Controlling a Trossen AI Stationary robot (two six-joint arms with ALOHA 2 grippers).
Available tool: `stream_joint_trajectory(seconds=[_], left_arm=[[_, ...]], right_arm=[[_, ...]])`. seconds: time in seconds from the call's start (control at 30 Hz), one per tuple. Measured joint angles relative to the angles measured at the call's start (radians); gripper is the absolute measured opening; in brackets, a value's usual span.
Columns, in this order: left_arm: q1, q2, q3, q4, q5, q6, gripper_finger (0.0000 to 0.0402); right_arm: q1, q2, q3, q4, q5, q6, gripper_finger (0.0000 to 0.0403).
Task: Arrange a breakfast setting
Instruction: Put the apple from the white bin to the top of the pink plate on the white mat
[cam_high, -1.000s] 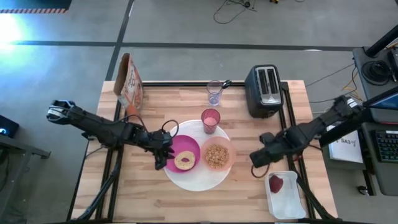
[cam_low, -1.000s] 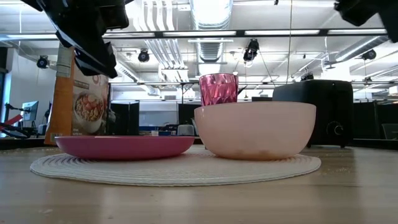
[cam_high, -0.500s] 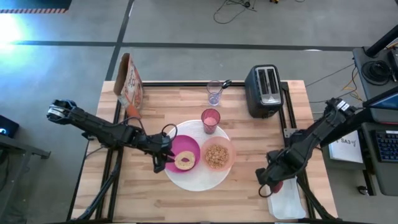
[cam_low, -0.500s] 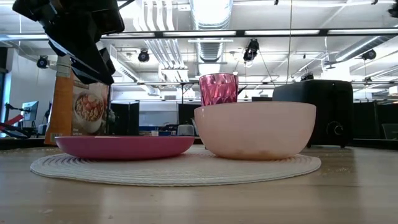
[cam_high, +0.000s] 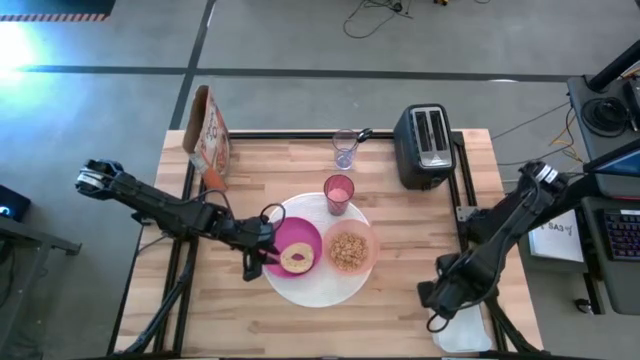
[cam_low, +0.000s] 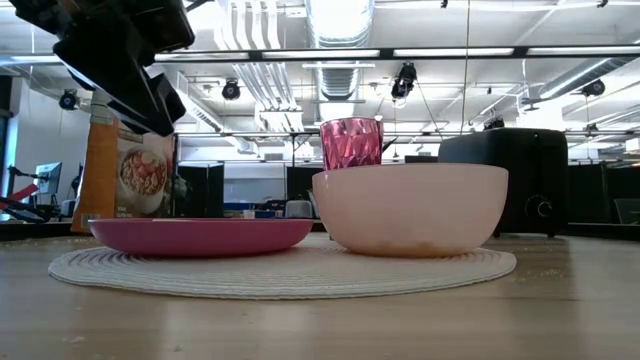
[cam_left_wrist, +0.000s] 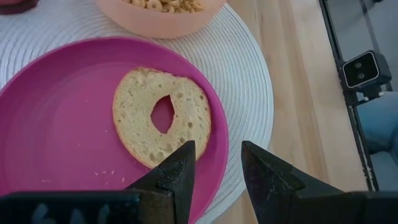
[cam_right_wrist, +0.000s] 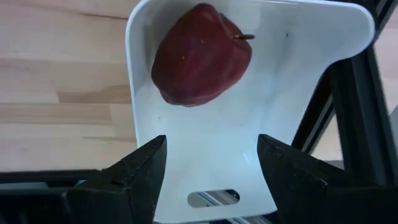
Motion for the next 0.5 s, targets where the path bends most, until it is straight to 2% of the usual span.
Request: stream_joint_trajectory(seconds=[0.5], left_arm=[[-0.01,-0.002,-0.003,0.003,0.018,-0.007,0.0113]], right_arm=[[0.0,0.08,-0.077,0.005,0.005,-0.019,0.0244]])
